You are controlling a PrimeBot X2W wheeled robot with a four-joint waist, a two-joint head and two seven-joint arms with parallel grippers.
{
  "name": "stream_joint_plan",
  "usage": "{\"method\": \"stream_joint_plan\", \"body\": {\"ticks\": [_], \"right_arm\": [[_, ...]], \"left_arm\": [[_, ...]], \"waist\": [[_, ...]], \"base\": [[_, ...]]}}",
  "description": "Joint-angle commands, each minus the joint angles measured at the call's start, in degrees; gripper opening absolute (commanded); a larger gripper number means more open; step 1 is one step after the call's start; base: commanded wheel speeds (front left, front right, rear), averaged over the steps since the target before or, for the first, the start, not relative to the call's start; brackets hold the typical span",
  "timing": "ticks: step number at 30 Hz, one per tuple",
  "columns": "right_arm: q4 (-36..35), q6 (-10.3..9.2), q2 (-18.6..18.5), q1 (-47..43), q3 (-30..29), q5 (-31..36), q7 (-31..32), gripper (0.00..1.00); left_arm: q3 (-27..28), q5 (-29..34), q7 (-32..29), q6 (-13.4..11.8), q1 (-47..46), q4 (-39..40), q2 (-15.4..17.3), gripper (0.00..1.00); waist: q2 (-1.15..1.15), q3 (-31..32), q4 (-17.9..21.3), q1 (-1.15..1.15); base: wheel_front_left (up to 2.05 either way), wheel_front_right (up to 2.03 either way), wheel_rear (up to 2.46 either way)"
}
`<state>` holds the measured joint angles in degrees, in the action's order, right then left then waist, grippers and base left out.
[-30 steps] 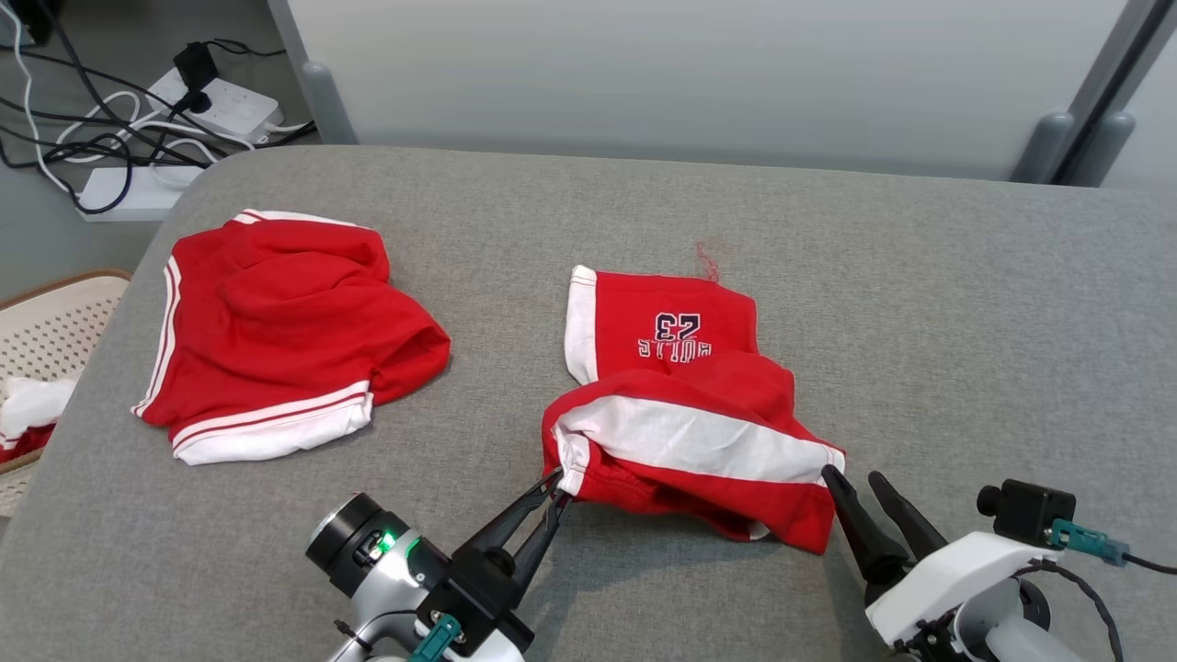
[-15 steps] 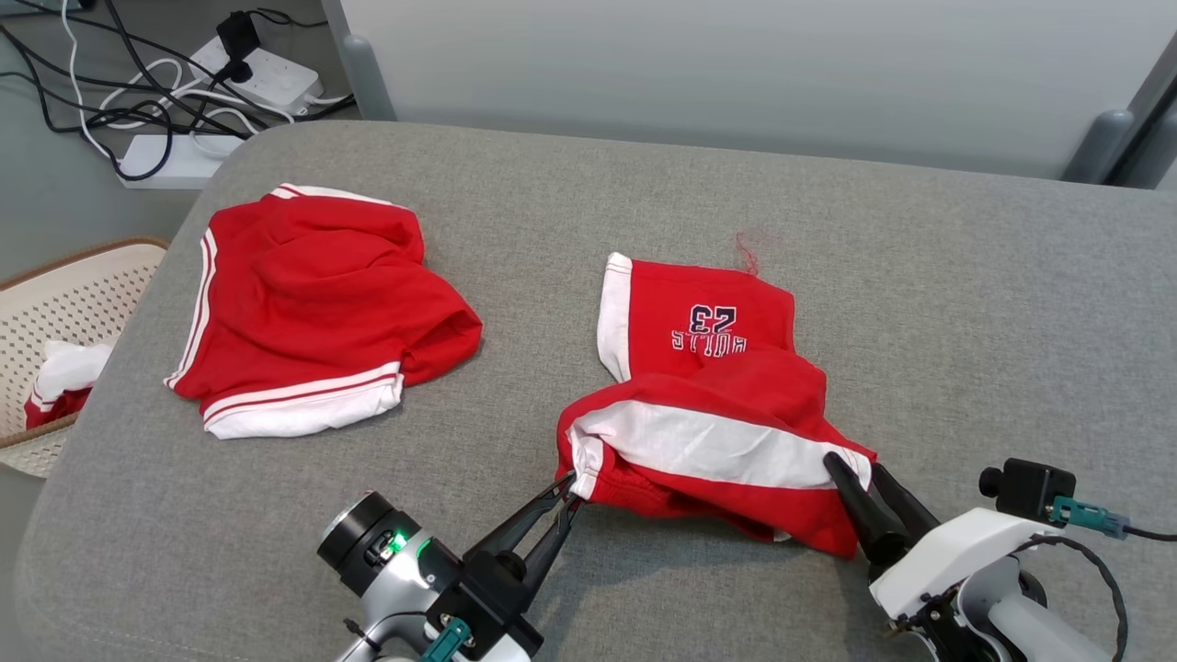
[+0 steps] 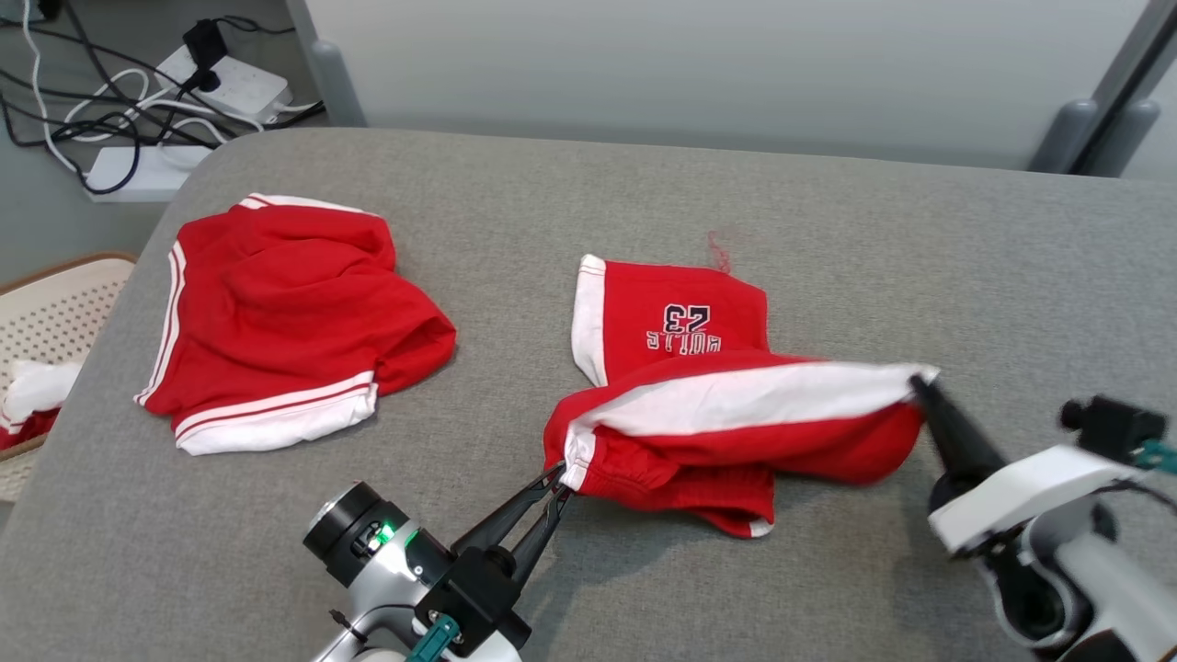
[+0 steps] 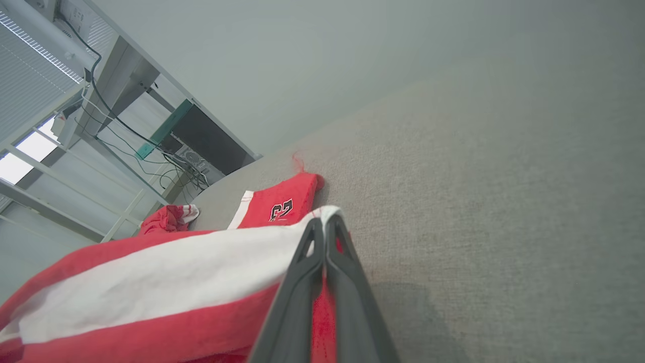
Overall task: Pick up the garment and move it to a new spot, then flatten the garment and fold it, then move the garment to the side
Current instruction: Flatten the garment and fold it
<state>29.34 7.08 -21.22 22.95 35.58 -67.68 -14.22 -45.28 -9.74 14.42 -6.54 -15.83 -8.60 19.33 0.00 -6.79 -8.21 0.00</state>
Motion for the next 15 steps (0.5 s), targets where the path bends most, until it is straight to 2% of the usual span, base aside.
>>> {"method": "stream_joint_plan", "body": {"ticks": [1,4,7,15], "right_arm": [[-2.96,0.41,-1.72,-0.44,-3.73,3.33,-0.78,0.00],[-4.94,0.41,-2.30,-0.77,-8.02,6.12,-0.78,0.00],[-8.95,0.41,-3.98,-0.84,-14.13,11.05,-0.78,0.00],[-17.37,0.41,-8.24,1.62,-17.71,16.59,-0.78,0.00]], "left_arm": [[2.69,1.06,0.58,0.42,-3.17,2.57,1.89,0.00],[2.99,1.90,0.58,1.29,-3.81,4.56,3.19,0.00],[3.12,3.90,0.58,4.68,-5.70,9.06,6.87,0.00],[9.42,2.11,0.58,8.88,-11.11,16.13,12.32,0.00]], "waist": [[0.00,0.70,1.02,0.00],[0.00,1.18,1.83,0.00],[0.00,2.47,3.28,0.00],[0.00,5.86,6.62,0.00]], "base": [[0.00,0.00,0.00],[0.00,0.00,0.00],[0.00,0.00,0.00],[0.00,0.00,0.00]]}}
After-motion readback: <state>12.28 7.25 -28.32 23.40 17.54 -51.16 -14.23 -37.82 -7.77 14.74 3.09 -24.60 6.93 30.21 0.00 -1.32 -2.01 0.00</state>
